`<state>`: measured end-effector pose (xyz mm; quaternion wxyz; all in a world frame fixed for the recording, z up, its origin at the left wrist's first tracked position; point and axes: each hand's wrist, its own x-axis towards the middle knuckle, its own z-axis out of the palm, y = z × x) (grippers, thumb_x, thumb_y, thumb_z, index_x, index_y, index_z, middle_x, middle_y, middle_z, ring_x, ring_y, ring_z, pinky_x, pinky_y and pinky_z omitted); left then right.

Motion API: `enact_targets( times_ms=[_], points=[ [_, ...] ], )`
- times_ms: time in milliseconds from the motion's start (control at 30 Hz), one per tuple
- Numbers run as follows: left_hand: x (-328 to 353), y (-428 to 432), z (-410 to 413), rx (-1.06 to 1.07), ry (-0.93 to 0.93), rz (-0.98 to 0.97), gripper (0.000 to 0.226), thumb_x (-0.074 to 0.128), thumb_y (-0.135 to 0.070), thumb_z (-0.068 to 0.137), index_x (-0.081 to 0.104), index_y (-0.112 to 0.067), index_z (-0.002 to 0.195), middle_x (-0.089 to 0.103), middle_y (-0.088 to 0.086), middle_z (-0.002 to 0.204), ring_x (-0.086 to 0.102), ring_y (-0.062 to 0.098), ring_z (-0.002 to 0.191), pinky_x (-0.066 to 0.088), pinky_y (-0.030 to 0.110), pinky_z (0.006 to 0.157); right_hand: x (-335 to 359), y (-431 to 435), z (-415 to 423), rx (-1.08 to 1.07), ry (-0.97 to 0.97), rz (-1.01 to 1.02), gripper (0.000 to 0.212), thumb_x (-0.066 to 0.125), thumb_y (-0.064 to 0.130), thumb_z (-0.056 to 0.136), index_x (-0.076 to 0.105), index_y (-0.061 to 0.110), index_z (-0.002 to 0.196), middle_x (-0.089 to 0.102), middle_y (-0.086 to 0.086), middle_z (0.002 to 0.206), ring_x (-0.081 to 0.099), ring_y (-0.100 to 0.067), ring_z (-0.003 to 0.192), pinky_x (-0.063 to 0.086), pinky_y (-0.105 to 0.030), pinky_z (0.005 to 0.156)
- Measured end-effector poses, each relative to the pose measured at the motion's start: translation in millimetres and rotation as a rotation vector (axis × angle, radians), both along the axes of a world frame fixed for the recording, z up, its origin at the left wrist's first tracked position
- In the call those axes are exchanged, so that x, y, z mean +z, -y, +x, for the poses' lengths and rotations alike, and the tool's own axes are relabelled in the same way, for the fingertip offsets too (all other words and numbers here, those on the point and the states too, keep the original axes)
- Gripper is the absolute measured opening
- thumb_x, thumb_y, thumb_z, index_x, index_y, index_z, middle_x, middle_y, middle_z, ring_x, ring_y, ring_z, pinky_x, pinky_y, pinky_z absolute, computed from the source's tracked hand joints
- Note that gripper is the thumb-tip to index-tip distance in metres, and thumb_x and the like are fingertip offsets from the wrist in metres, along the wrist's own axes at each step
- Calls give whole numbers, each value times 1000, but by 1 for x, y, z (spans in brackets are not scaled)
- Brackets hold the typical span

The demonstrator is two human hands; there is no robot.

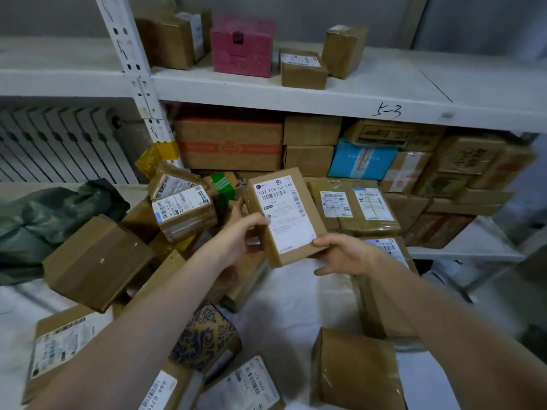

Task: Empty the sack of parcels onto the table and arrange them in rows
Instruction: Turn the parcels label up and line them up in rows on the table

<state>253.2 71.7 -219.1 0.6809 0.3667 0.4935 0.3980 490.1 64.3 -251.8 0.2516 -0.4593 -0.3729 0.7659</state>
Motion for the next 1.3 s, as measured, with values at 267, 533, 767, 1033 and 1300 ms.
enact_targets(
  times_ms=[267,533,767,1033,1300],
  points=[
    [-7,1,14,-100,54,-32,90,60,-9,62,34,-36,143,66,5,111,64,19,87,53,36,65,5,-6,5,-127,88,130,77,79,33,64,50,21,134,68,-7,121,62,-27,115,50,-47,95],
    [-21,-22,41,-100,-114,-75,92,79,-8,64,33,-28,141,68,3,118,63,27,110,51,52,93,-4,-27,22,-188,30,105,64,75,32,71,53,26,131,67,-4,122,61,-26,116,47,-49,101],
    [-36,-78,57,310,-298,-154,51,72,-25,79,48,-34,123,66,4,111,60,22,98,48,39,82,-8,-80,31,-504,561,356,39,65,17,90,56,22,128,58,0,126,55,-19,119,47,-37,101],
    [-73,-135,98,257,-270,-159,32,62,-26,85,56,-25,117,70,5,102,67,24,93,55,37,80,-29,-104,49,-13,1270,748,38,63,15,87,59,21,125,60,1,123,60,-19,106,55,-33,81],
    [-114,-146,94,138,-387,-314,29,50,-11,97,55,-9,125,62,16,126,58,35,115,44,52,102,-34,-113,48,185,1419,819,31,57,14,88,62,15,118,60,-3,116,61,-23,96,53,-31,69]
  ],
)
